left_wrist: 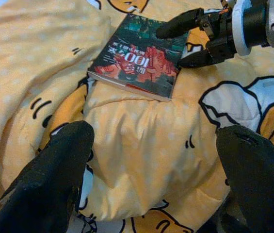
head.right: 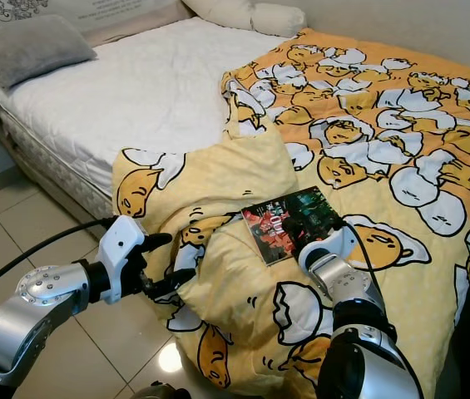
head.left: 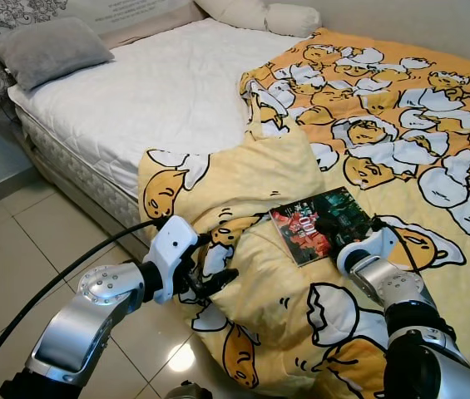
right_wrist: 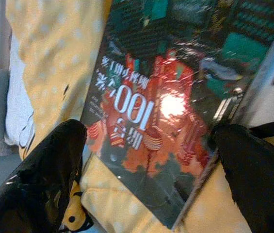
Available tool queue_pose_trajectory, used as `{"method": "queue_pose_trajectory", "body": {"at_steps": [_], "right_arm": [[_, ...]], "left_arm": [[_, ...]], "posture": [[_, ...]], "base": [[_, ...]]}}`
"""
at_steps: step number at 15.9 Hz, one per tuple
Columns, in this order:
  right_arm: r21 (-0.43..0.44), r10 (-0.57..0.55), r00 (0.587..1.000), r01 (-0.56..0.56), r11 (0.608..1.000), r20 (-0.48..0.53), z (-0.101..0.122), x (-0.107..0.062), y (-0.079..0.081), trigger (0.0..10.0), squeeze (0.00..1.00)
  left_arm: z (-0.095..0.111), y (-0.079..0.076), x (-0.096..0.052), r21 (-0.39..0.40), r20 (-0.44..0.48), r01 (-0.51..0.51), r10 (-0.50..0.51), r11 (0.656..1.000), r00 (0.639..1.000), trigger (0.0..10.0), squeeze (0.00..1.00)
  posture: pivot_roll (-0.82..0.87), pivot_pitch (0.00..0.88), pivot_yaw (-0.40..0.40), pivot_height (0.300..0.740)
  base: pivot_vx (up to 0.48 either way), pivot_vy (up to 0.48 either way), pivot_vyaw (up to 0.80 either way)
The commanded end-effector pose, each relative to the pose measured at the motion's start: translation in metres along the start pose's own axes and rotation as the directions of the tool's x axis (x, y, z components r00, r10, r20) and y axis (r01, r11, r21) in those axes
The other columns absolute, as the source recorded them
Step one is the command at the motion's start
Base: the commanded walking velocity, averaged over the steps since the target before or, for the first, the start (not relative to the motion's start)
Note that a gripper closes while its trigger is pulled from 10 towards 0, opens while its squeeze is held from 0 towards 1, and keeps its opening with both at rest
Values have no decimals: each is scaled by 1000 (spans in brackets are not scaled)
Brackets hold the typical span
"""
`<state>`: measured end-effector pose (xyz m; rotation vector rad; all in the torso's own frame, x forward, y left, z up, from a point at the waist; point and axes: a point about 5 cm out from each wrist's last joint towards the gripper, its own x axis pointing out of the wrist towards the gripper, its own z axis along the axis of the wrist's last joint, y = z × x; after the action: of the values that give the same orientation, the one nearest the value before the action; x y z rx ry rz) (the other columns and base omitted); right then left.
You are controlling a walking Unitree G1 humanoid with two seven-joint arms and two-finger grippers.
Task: Clean up the room
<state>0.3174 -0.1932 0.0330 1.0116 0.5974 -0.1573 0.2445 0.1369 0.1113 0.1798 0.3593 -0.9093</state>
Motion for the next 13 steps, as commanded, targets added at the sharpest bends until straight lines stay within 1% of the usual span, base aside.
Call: {"method": "queue_pose_trajectory", "body": {"at_steps": [1, 5, 13], "right_arm": [[16, -2, 1000, 2, 1000, 22, 6, 0, -1, 10000, 1000], [36, 7, 1000, -8, 999, 20, 4, -1, -4, 10000, 1000], [36, 7, 1000, -8, 999, 20, 4, -1, -4, 10000, 1000]], "left_arm": [[4, -2, -2, 16, 5, 11, -11, 1000, 1000, 10000, 494], [5, -4, -1, 17, 9, 17, -17, 1000, 1000, 10000, 502], [5, -4, -1, 17, 9, 17, -17, 1000, 1000, 10000, 502]], "posture": [[25, 0, 45, 740], [26, 0, 48, 740], [26, 0, 48, 740]], "base": [[0, 0, 0], [0, 0, 0], [0, 0, 0]]}}
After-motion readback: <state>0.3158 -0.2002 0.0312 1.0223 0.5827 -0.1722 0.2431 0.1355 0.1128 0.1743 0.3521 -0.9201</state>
